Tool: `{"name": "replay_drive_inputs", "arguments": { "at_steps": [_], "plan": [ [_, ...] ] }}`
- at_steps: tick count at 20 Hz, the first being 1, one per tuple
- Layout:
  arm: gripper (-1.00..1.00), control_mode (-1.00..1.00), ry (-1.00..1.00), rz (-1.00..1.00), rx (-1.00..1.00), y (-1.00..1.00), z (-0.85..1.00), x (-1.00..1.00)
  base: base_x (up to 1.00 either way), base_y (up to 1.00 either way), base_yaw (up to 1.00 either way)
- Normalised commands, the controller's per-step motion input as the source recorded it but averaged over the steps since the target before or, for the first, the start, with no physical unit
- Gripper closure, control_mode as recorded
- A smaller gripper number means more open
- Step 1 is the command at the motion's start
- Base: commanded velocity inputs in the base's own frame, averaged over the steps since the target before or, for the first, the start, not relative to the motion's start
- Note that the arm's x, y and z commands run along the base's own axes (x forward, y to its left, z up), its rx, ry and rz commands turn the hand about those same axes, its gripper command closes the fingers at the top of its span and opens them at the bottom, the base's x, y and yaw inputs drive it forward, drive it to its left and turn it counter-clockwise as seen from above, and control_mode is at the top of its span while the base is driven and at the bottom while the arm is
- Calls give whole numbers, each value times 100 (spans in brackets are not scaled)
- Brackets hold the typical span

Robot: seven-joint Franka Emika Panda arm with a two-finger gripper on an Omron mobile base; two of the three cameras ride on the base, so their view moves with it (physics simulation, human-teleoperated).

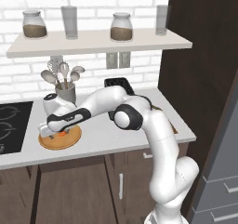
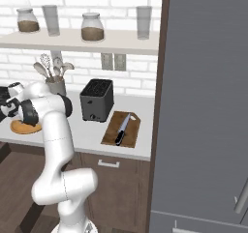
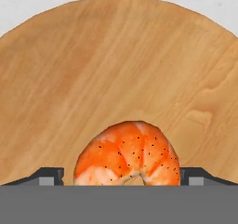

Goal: Pick up the knife from the drawer and place it on the cutting board. Then place the meat from the plate to the cutting board.

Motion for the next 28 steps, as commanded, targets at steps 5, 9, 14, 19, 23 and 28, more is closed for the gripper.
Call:
{"name": "replay_drive_inputs", "arguments": {
  "at_steps": [5,9,14,19,23,28],
  "plan": [
    [-100,-100,-1,-7,0,-3,-13,11,0,0,0],
    [-100,-100,-3,-3,0,0,-12,0,0,0,0],
    [-100,-100,0,-3,0,0,-37,13,0,0,0],
    [-100,-100,-2,-7,0,0,-34,27,0,0,0],
    [-100,-100,-2,-4,0,0,-28,2,0,0,0],
    [100,-100,-2,-1,0,0,-15,0,0,0,0]
  ]
}}
